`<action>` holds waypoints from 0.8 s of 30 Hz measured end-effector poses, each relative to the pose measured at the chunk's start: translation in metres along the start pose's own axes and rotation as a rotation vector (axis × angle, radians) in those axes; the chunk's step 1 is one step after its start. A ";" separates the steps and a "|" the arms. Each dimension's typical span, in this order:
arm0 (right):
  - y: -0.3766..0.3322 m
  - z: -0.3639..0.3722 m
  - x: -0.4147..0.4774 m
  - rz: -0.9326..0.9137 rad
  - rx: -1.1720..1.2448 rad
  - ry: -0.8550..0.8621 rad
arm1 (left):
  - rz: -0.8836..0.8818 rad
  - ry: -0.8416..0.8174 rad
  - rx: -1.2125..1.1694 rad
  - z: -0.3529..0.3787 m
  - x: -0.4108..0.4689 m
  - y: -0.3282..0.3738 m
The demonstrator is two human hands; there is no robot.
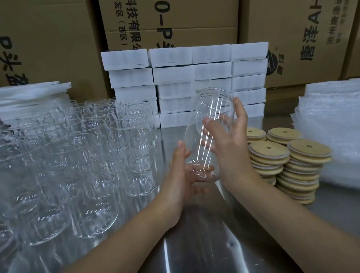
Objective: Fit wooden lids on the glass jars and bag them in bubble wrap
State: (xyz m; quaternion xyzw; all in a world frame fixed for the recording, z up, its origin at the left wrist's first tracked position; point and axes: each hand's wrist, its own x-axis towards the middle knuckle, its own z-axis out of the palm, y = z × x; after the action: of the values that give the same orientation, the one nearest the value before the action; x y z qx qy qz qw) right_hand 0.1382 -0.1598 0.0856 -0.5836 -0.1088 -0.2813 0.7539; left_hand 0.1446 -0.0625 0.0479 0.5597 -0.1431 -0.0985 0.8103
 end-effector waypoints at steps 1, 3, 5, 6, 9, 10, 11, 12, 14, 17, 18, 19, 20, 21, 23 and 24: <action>-0.002 0.001 -0.001 -0.015 -0.022 0.018 | 0.025 0.024 -0.002 0.002 0.000 -0.001; -0.004 0.002 -0.002 -0.054 -0.060 0.046 | 0.093 0.062 0.008 0.005 -0.002 -0.004; -0.004 0.004 -0.003 -0.081 -0.079 0.059 | 0.160 0.085 0.040 0.006 -0.005 -0.008; -0.004 0.004 -0.004 -0.084 -0.081 0.059 | 0.182 0.093 0.051 0.006 -0.005 -0.009; -0.004 0.003 -0.003 -0.090 -0.079 0.047 | 0.215 0.096 0.065 0.004 -0.007 -0.007; -0.003 0.003 -0.003 -0.089 -0.077 0.039 | 0.215 0.089 0.055 0.003 -0.007 -0.005; -0.003 0.002 -0.003 -0.085 -0.067 0.026 | 0.204 0.080 0.035 0.002 -0.008 -0.003; -0.002 0.001 -0.002 -0.079 -0.047 0.011 | 0.182 0.072 0.008 0.002 -0.007 -0.001; 0.000 -0.001 -0.001 -0.065 -0.013 -0.006 | 0.118 0.061 -0.036 0.002 -0.007 0.000; 0.003 -0.002 0.001 0.003 0.073 -0.009 | 0.046 0.037 -0.075 0.003 -0.007 0.002; 0.003 -0.002 0.001 0.032 0.110 -0.013 | 0.036 0.018 -0.097 0.002 -0.007 0.003; 0.003 -0.001 0.001 0.064 0.148 -0.015 | 0.026 -0.006 -0.124 0.001 -0.006 0.004; 0.002 -0.001 0.002 0.100 0.187 -0.015 | 0.010 -0.033 -0.152 0.000 -0.006 0.005; 0.002 0.000 0.002 0.137 0.221 -0.015 | -0.013 -0.058 -0.181 -0.001 -0.006 0.006; 0.003 0.000 0.003 0.189 0.278 -0.018 | -0.059 -0.107 -0.222 -0.001 -0.007 0.008; 0.003 0.000 0.003 0.203 0.307 -0.015 | -0.075 -0.125 -0.232 -0.001 -0.008 0.008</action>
State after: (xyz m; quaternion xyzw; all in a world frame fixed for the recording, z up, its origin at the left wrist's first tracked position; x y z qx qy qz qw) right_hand 0.1426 -0.1605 0.0841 -0.4718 -0.0966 -0.1795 0.8578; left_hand 0.1374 -0.0560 0.0545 0.4599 -0.1598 -0.1795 0.8548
